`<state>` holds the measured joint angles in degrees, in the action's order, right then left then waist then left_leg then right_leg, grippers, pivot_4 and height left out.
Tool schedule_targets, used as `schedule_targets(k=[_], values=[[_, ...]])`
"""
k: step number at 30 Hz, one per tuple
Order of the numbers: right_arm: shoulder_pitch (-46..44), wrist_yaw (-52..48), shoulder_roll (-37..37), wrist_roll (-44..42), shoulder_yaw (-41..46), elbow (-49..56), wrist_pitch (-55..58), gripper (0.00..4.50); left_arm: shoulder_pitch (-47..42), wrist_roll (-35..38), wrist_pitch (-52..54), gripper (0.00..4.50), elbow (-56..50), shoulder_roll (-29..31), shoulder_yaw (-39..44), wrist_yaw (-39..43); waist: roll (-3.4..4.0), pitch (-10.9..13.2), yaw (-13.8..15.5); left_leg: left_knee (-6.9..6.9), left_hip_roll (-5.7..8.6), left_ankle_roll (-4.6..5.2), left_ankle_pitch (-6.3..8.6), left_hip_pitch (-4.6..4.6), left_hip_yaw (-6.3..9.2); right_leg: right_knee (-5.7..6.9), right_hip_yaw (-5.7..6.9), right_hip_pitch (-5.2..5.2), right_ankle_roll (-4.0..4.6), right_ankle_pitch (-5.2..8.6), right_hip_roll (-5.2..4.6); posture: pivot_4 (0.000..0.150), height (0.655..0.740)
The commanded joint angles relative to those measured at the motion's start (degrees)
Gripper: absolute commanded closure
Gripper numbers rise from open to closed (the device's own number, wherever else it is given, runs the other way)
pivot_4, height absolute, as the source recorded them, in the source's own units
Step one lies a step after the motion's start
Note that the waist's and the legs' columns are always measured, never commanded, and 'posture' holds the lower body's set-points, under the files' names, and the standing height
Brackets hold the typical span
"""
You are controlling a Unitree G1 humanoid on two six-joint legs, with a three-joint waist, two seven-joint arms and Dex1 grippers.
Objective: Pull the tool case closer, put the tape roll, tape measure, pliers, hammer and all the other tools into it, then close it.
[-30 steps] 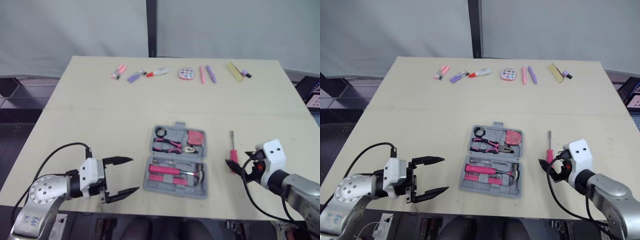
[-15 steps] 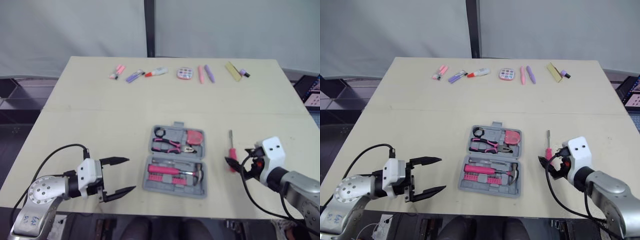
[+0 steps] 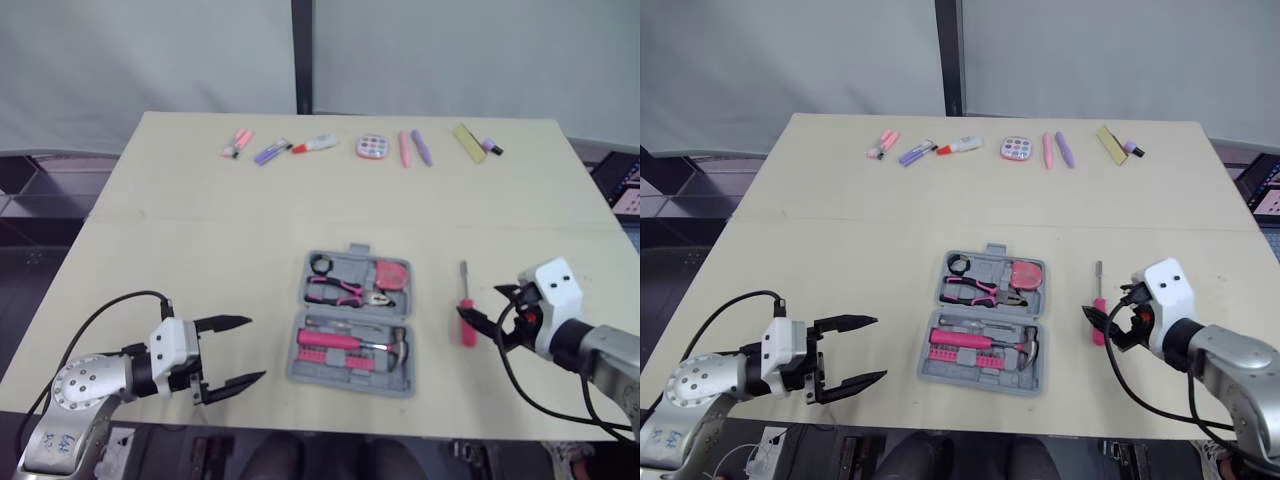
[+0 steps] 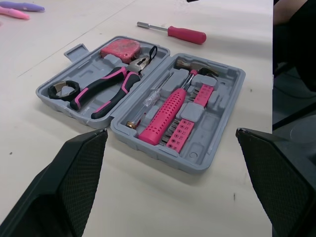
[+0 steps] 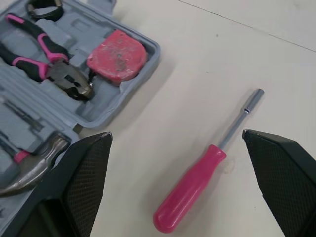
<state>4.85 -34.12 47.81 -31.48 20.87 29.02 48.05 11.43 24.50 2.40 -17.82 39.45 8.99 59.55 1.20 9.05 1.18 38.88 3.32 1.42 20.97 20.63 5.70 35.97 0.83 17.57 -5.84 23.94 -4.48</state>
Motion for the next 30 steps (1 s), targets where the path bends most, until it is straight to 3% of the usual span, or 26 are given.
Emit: schedule_targets(k=[1, 25, 30], values=[[-0.6, -4.5, 2.7, 0.2, 2.3, -1.3, -3.4, 0.0, 0.1, -0.2, -1.1, 0.02, -0.4, 0.7, 0.8, 0.3, -0.02, 0.0, 0.0, 0.0, 0.0, 0.0, 0.0, 0.01, 0.0, 0.0, 0.0, 0.0, 0.0, 0.0, 0.0, 0.15, 0.7134], [-1.6, -8.6, 4.5, 1.2, 1.3, -5.0, -6.1, 0.0, 1.4, -0.4, -1.8, 0.02, -0.4, 1.1, 0.6, 0.9, -0.05, 0.0, 0.1, 0.04, -0.01, 0.0, 0.0, 0.08, 0.01, -0.03, 0.04, 0.01, 0.0, 0.0, -0.01, 0.15, 0.7134], [-2.5, -14.4, 9.8, 4.2, -0.1, -8.2, -10.9, 0.0, 0.9, -0.8, -2.0, 0.02, 0.2, 0.8, -0.1, 1.0, 0.0, 0.1, 0.1, 0.06, 0.0, 0.0, 0.0, 0.09, 0.01, -0.04, 0.05, 0.01, 0.0, 0.0, -0.02, 0.15, 0.7134]])
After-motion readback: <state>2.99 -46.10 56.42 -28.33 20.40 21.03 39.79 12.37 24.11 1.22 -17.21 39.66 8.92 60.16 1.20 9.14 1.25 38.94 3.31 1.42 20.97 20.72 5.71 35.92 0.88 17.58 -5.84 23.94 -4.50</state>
